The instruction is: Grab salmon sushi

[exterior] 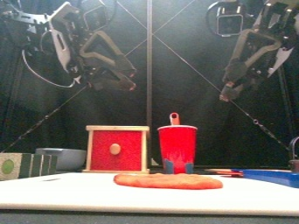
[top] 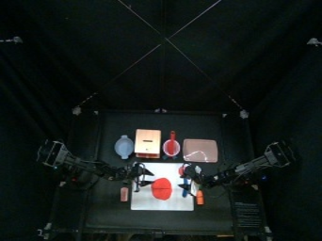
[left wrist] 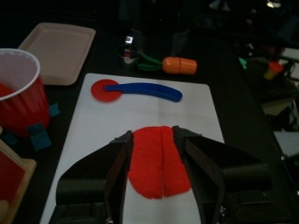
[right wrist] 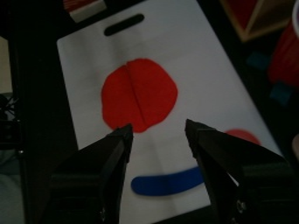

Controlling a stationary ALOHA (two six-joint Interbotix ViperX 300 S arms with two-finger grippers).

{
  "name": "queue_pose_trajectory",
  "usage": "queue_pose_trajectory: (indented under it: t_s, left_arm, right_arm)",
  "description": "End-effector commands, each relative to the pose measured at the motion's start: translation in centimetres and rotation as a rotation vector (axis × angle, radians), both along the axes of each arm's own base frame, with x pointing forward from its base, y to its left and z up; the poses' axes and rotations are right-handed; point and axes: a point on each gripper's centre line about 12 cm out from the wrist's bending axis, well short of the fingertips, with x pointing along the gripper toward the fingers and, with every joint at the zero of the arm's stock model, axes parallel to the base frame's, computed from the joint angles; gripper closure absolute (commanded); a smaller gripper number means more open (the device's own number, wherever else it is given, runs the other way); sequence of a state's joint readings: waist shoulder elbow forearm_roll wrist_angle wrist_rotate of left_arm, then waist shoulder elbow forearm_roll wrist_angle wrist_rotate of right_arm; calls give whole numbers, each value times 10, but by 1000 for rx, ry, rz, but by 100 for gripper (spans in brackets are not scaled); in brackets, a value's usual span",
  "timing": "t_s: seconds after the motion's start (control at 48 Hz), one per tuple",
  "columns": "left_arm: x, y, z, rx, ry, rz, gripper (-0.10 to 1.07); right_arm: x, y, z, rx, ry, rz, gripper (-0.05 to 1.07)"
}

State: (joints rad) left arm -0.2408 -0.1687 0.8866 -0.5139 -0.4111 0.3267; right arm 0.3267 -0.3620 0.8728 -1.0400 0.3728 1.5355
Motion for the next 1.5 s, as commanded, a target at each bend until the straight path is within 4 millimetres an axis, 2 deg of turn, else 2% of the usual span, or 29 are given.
queue_pose_trajectory:
  t_s: [0.0, 0.146, 0.292, 0.583, 0.729, 0.896, 1.104, 1.271, 1.479]
  left_arm:
    - [-2, -7, 20, 32, -72, -42, 18]
    - [-5, -8, 26, 54, -121, -50, 18]
    - [-8, -4, 23, 86, -139, -48, 18]
    - [-5, 54, 26, 242, -169, 37, 18]
    - [-5, 67, 27, 302, -174, 36, 18]
    - [-5, 71, 28, 324, -176, 34, 18]
    - [-6, 69, 26, 293, -169, 47, 17]
    - [-8, 71, 23, 244, -142, 79, 17]
    - [-8, 71, 17, -4, -13, 195, 17]
  right_arm:
    - [8, -2, 22, -47, -73, 30, 17]
    - [13, -1, 34, -89, -115, 61, 17]
    - [11, -2, 30, -90, -103, 55, 17]
    - [7, -17, 17, -26, -54, -31, 17]
    - [5, -28, 13, -28, -41, -69, 17]
    - [2, -39, 12, -46, -41, -89, 17]
    - [-7, -53, 10, -70, -45, -120, 17]
    - [-7, -53, 10, -70, -46, -120, 17]
    - [-7, -53, 11, -67, -46, -123, 17]
